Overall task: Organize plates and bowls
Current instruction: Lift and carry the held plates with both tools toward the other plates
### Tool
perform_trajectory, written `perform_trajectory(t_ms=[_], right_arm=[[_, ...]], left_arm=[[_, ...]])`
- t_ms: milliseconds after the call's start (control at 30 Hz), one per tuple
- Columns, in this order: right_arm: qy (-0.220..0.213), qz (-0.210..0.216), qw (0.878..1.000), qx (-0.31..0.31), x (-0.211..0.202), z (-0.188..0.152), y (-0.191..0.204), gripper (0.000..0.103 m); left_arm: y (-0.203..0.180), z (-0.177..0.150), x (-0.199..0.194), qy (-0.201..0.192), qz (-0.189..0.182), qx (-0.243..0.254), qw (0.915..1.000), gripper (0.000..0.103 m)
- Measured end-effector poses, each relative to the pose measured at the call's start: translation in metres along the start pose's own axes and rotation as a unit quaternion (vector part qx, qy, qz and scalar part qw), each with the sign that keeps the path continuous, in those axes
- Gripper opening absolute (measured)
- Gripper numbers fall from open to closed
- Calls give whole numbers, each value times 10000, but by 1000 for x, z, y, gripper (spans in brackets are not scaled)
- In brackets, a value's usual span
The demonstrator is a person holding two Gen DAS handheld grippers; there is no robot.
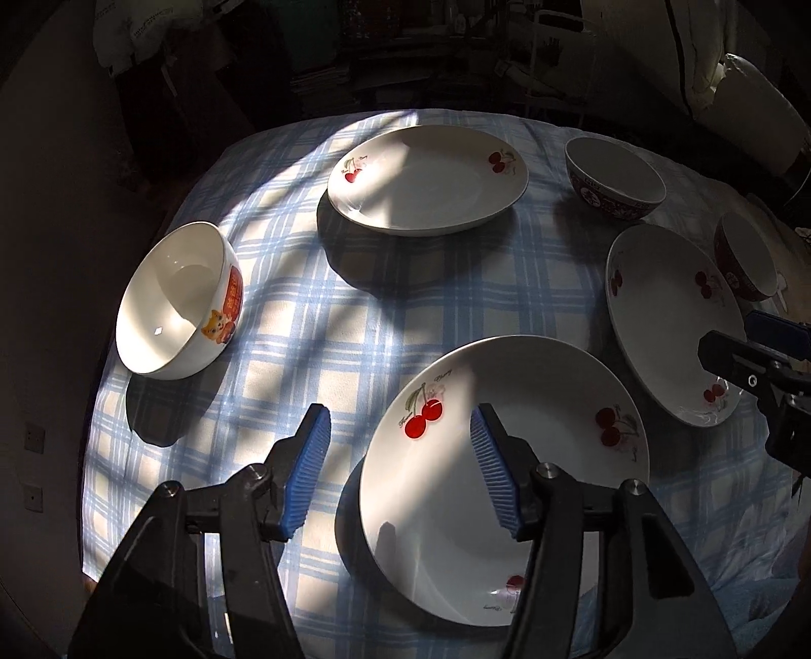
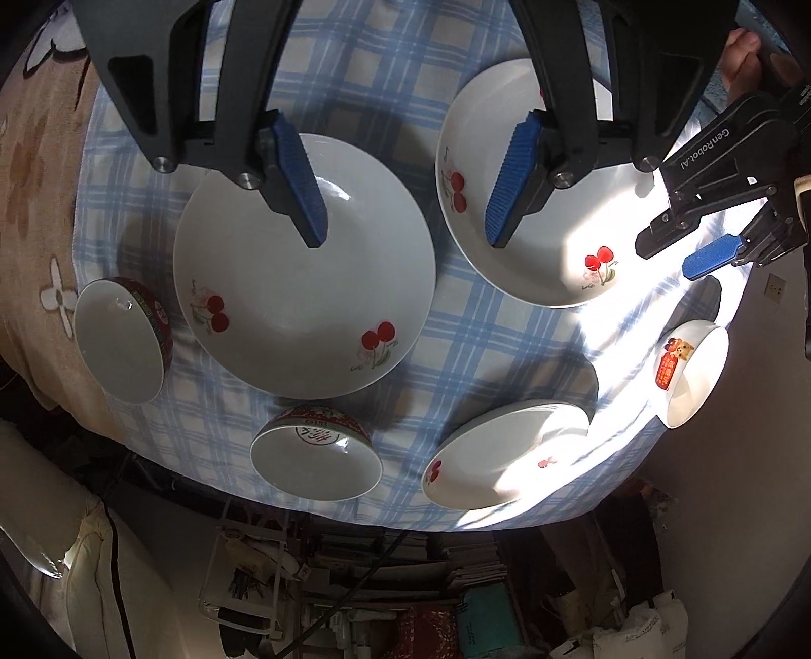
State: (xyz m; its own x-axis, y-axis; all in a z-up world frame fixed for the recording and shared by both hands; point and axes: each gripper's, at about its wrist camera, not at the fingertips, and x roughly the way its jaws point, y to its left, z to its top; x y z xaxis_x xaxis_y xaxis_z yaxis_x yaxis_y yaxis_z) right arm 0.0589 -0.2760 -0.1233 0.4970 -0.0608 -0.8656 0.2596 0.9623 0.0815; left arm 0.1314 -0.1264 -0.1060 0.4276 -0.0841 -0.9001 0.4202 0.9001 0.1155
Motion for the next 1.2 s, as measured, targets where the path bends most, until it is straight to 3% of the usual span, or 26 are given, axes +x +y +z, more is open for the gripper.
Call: perform_trajectory(t_ms=[33, 100, 167, 467, 767, 933, 1200], right_arm=[[-8, -44, 10000, 17, -1, 3, -4, 74], [-33, -133, 9999, 41, -4, 5, -14, 90], [-75, -241, 9997, 76, -6, 5, -25, 95], [76, -476, 9981, 383, 5, 4, -78, 96], [106, -761, 9932, 873, 14, 3, -126, 96], [263, -725, 9905, 1141, 28, -2, -152, 96], [485, -594, 9895, 1222, 52, -4, -161, 94]], left_arm=[[-5, 7, 2, 3, -27, 92, 10000, 60], [-17, 15, 3, 18, -136, 243, 9996, 67], [-28, 22, 7, 16, -188, 350, 9992, 72], [-69, 53, 15, -106, -309, 547, 9980, 76], [-93, 74, 41, 200, -384, 621, 9971, 76], [-105, 78, 62, 417, -409, 627, 9963, 76], [-119, 81, 91, 797, -471, 618, 9938, 77]])
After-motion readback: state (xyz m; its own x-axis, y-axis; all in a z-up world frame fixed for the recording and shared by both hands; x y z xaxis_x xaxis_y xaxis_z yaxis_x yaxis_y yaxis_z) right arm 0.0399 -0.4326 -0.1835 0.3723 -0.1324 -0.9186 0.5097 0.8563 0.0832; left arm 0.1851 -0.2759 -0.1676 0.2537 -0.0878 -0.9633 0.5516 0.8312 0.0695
